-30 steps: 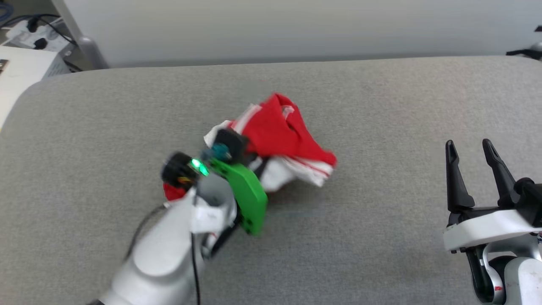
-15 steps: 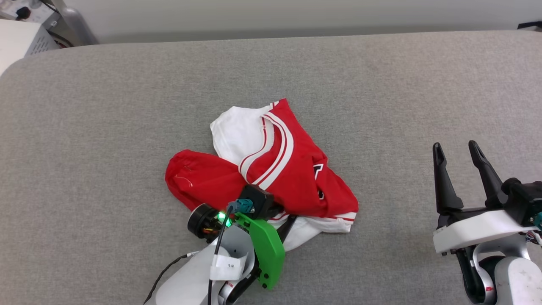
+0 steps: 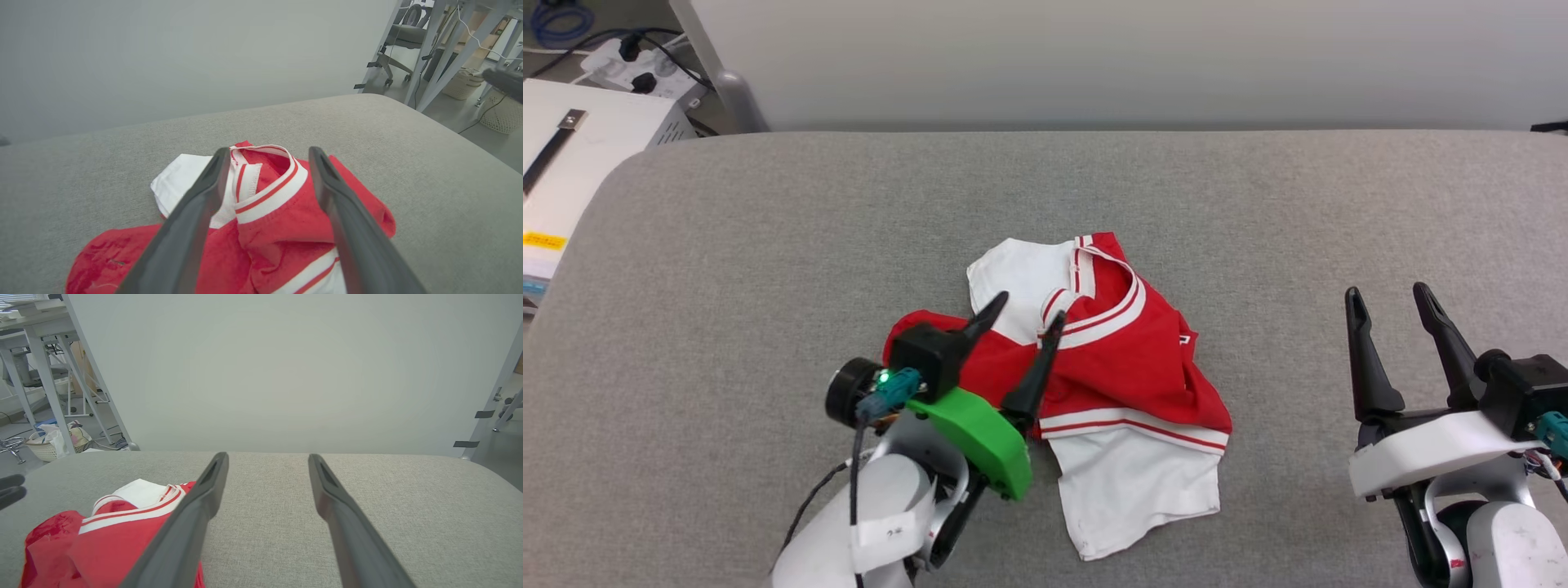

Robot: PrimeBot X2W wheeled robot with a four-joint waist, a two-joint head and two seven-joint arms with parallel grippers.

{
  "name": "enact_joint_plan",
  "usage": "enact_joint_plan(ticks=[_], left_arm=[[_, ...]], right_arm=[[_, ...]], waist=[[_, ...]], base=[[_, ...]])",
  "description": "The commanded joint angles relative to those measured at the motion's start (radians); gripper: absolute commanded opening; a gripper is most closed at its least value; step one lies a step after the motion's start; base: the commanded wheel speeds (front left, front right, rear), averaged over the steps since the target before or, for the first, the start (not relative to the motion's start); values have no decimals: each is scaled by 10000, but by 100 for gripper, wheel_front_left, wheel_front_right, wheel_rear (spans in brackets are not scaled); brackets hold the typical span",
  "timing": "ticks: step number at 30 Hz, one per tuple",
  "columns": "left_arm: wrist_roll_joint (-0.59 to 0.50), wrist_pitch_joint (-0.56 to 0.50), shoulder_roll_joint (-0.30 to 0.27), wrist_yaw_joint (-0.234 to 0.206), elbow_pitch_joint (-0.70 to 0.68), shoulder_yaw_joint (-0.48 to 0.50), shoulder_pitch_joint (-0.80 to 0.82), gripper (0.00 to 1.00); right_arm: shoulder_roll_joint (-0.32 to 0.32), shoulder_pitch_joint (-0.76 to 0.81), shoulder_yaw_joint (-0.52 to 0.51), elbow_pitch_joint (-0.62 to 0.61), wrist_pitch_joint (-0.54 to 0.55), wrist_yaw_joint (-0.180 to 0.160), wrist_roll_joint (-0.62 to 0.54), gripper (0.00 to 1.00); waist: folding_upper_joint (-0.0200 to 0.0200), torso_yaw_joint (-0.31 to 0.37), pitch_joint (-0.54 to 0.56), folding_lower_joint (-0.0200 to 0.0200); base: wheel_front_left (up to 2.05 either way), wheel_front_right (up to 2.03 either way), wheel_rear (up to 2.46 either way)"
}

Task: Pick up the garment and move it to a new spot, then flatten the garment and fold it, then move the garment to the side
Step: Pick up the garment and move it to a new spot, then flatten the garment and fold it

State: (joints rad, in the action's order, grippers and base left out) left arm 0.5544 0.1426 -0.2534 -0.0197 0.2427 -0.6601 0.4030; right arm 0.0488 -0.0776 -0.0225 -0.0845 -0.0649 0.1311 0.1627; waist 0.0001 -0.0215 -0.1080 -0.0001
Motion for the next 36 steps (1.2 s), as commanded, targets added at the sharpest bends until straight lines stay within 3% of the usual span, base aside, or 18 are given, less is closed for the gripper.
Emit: enact_joint_plan(ticks=[1, 14, 22, 28, 31, 36], left_arm=[[-3, 276, -152, -193, -125, 226, -247, 100], [250, 1149, -1126, -1423, -999, 2488, -1624, 100], [252, 1144, -1682, -1768, -1453, 2898, -2513, 100], [265, 983, -1787, -1838, -1700, 2840, -2678, 100], [251, 932, -1836, -1822, -1779, 2816, -2609, 100], [174, 924, -1836, -1768, -1866, 2723, -2414, 100]], right_arm=[[15, 185, 13, 15, 45, -4, 20, 100], [15, 784, 17, 14, 213, -4, 74, 100], [14, 1040, 28, -116, 351, -4, 83, 100], [15, 1071, 87, -213, 724, -4, -50, 100], [316, 909, 821, -259, 1321, -4, 9, 100], [1516, 419, 3156, -152, 3029, -4, 786, 100]], waist=[[-1, -180, 217, 1], [-1, -305, 721, 1], [-1, -258, 839, 1], [-1, -361, 839, 1], [-1, -438, 736, 1], [-1, -737, 542, 1]], base=[[0, 0, 0], [0, 0, 0], [0, 0, 0], [0, 0, 0], [0, 0, 0], [0, 0, 0]])
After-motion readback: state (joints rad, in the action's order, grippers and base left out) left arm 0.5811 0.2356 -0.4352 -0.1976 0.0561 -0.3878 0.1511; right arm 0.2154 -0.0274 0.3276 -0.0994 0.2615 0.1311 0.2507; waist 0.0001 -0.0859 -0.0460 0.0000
